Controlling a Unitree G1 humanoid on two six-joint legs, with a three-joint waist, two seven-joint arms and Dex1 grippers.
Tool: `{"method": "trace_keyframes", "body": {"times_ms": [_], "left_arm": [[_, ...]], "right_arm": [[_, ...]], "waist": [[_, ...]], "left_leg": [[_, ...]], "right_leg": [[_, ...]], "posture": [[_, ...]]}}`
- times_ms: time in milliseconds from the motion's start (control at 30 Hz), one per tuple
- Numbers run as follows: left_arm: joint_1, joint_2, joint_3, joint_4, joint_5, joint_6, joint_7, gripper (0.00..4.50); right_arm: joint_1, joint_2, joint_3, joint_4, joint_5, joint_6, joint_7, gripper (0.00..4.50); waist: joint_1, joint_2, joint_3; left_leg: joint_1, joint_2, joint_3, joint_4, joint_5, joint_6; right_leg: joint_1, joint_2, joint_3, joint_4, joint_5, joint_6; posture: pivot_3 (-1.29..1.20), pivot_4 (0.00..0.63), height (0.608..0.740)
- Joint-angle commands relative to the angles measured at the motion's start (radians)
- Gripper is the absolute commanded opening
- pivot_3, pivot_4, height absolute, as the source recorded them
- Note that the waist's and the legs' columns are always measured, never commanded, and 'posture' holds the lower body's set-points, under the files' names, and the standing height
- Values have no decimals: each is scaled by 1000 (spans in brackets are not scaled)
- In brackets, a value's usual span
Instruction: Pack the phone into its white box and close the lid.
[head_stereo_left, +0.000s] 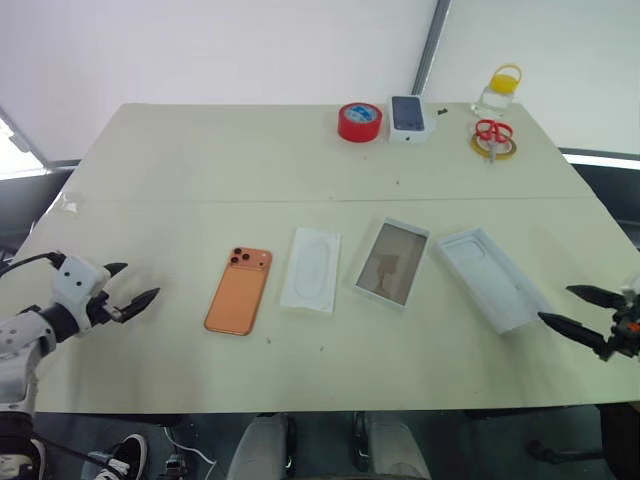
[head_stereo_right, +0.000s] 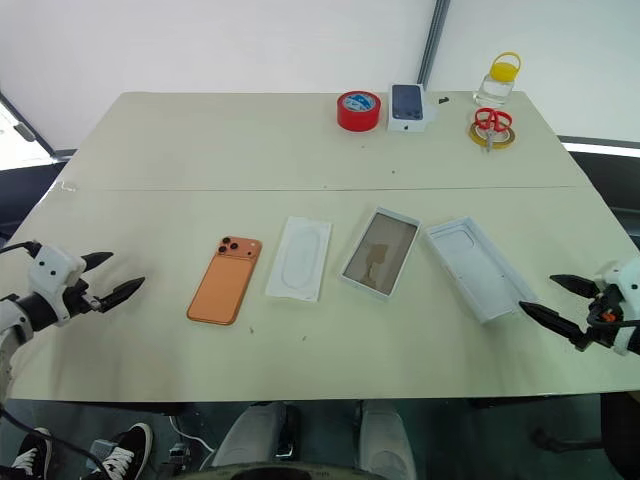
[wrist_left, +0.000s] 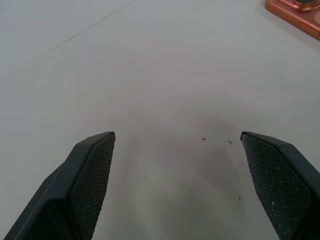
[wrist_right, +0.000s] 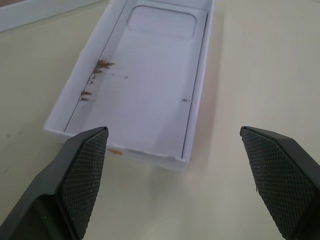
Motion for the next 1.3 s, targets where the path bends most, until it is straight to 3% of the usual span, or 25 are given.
{"method": "trace_keyframes", "body": {"times_ms": [33,467,900,1100,1300], "left_arm": [[-28,13,28,-15,-18,-20,2,4217],[-34,-2,33,-91,-77,-2,-69,4217],[-101,-15,-33,-92,62,-48,70,4217],[-147,-25,-74,-159,-2,166,39,4217],[-265,-144,-179,-269,-51,451,81,4217]], "right_arm": [[-7,-14,-35,-38,21,4,0,4415],[-64,13,21,-113,20,63,-22,4415],[-141,22,82,-132,10,72,-37,4415],[-147,10,131,-212,-6,86,-43,4415],[-241,31,240,-378,3,144,-74,4415]], "waist": [[0,0,0],[0,0,0],[0,1,1],[1,0,1],[-1,0,1]], "left_leg": [[0,0,0,0,0,0],[0,0,0,0,0,0],[-1,0,0,0,0,0],[-1,0,0,0,0,0],[-1,-2,0,1,0,0]], "right_leg": [[0,0,0,0,0,0],[0,0,0,0,0,0],[0,1,0,0,0,0],[0,2,0,0,0,0],[1,2,0,0,2,4]], "posture": [[0,150,740],[0,150,740],[0,150,740],[0,150,740],[0,150,740]]}}
